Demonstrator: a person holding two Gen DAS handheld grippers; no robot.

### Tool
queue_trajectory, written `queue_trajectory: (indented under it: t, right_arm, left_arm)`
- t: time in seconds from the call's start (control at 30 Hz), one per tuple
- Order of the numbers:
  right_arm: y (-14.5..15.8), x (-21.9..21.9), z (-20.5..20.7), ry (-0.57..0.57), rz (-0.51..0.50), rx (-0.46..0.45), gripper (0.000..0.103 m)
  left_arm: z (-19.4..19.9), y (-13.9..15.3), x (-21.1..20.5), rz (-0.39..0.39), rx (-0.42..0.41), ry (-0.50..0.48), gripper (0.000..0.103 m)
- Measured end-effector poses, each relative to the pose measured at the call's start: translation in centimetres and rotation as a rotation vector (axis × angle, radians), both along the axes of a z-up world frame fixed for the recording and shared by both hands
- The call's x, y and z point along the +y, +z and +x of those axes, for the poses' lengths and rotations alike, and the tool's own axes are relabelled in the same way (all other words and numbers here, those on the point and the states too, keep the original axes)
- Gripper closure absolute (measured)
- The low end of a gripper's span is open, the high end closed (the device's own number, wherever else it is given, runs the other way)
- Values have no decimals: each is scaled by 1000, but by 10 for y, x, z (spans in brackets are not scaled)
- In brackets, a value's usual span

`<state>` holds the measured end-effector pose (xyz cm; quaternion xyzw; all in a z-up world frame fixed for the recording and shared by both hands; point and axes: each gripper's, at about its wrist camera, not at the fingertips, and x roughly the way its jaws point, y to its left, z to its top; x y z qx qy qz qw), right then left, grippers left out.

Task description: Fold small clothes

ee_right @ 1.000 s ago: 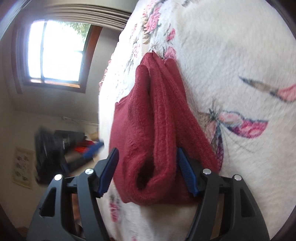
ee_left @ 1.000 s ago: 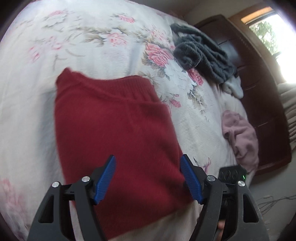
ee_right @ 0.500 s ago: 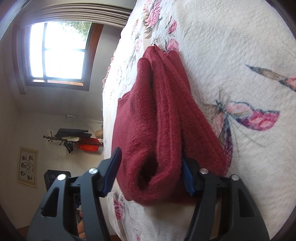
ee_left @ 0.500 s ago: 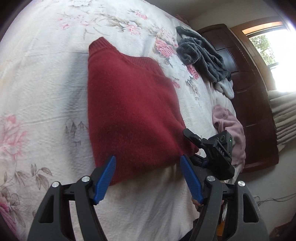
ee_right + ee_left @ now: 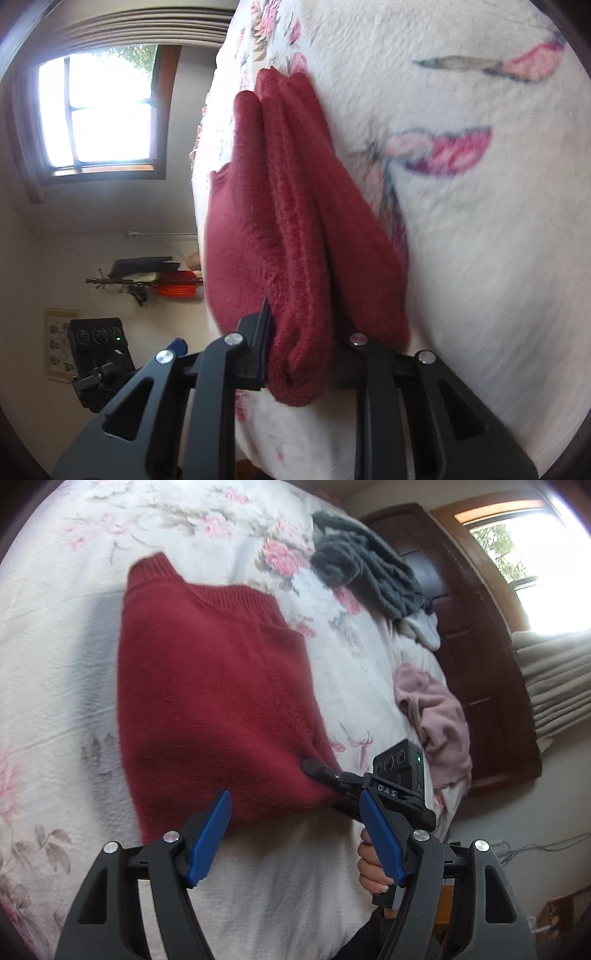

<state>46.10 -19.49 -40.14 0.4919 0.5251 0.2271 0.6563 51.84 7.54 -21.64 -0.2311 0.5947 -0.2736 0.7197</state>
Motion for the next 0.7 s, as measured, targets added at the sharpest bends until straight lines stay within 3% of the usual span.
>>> queue_trajectory:
  t: [0.03, 0.1, 0.13, 0.33, 0.37, 0.47, 0.57, 0.63, 0.7]
  right_arm:
    - [9, -2, 4, 8, -11, -29, 72]
    - [31, -7, 12, 15, -64, -93, 40]
    - [42, -9, 19, 26, -78, -122, 36]
    - [43, 7, 85, 194, -122, -59, 36]
    - [42, 15, 95, 222, -144, -53, 39]
    - [54, 29, 104, 276, -251, -97, 88]
    - [70, 24, 90, 245, -375, -191, 90]
    - [56, 12, 83, 218, -451, -165, 90]
    - [42, 3, 79, 200, -432, -138, 90]
  left_arm:
    - [4, -8, -1, 8, 19, 2, 31]
    - [6, -19, 0, -15, 37, 12, 32]
    - [6, -24, 1, -33, 45, 16, 31]
    - [0, -42, 0, -54, 76, 17, 31]
    - [-1, -43, 0, -61, 76, 21, 31]
    - [-3, -49, 0, -82, 87, 29, 31]
    - [-4, -52, -5, -96, 91, 20, 31]
    - [-6, -55, -11, -108, 97, 10, 31]
    - [-10, -57, -13, -107, 103, 0, 31]
